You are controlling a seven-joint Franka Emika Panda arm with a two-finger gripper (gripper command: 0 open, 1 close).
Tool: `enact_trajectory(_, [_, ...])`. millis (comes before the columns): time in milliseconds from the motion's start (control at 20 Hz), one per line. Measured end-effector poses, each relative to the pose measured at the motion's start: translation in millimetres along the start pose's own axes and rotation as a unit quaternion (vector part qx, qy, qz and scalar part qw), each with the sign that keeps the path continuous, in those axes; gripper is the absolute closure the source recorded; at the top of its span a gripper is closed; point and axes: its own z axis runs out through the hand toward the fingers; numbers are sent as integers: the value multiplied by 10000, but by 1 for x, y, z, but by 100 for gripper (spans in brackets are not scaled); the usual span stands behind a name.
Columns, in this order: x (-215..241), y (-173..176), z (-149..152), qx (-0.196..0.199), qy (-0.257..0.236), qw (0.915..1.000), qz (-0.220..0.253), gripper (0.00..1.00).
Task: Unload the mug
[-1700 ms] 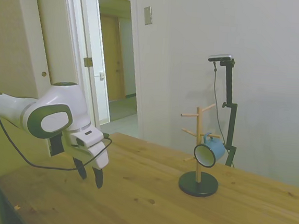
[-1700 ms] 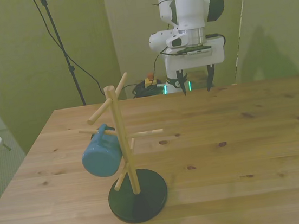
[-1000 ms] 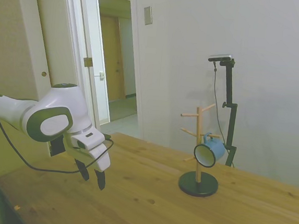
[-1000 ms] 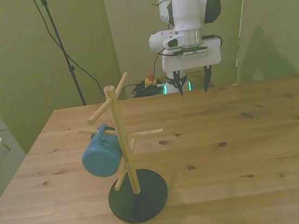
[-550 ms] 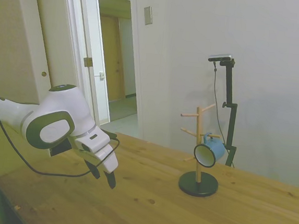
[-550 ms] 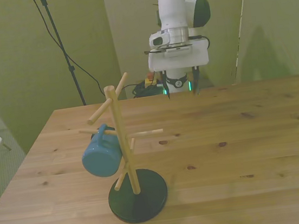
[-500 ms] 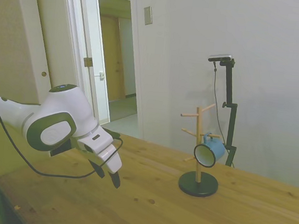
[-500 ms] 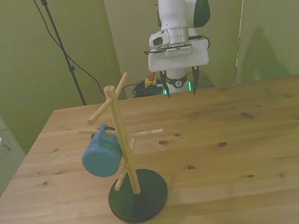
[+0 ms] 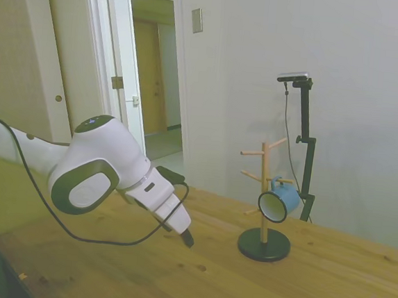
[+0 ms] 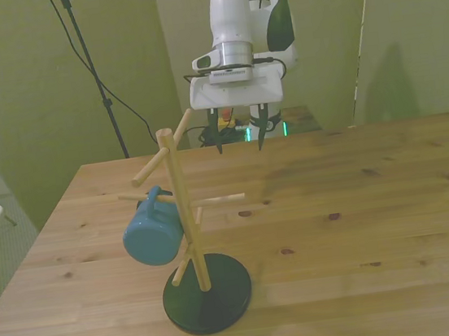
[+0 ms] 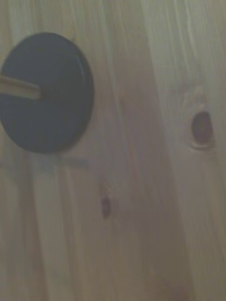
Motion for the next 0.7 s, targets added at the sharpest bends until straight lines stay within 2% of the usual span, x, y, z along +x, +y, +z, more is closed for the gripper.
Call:
enact_trajectory(350, [37,-20,25,368,471,9980,187,0])
enact_trajectory(700, [77,6,22,634,1055,9907,577,0])
